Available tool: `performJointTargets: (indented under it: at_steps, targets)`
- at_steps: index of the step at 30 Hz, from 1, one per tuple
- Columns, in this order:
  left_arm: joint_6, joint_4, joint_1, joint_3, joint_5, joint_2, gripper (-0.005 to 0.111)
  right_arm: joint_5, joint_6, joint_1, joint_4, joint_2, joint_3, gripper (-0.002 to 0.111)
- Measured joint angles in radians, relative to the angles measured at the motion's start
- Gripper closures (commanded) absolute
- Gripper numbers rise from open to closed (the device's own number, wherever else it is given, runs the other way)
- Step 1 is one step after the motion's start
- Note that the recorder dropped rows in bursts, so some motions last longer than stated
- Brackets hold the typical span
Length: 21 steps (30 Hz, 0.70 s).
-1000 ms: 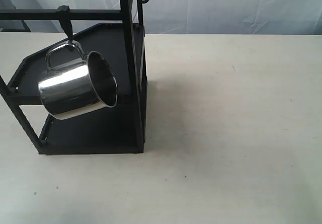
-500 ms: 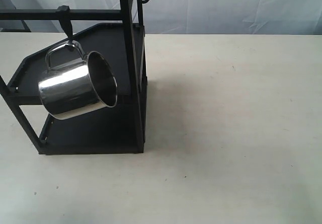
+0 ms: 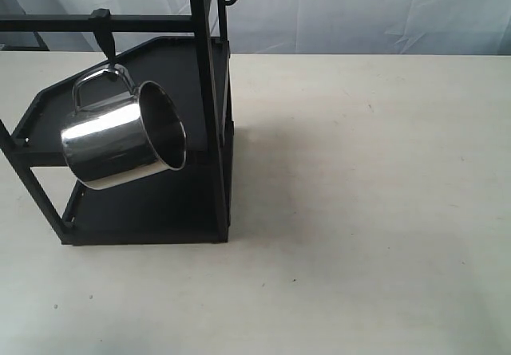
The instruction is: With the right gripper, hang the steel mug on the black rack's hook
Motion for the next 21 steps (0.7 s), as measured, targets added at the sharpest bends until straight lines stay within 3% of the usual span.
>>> performJointTargets:
  at_steps: [21]
  targets:
    - [0.000,0.000,0.000,0.000,0.000,0.000,0.105,0.000,0.000,0.000,0.007,0.000,0.000,0.109]
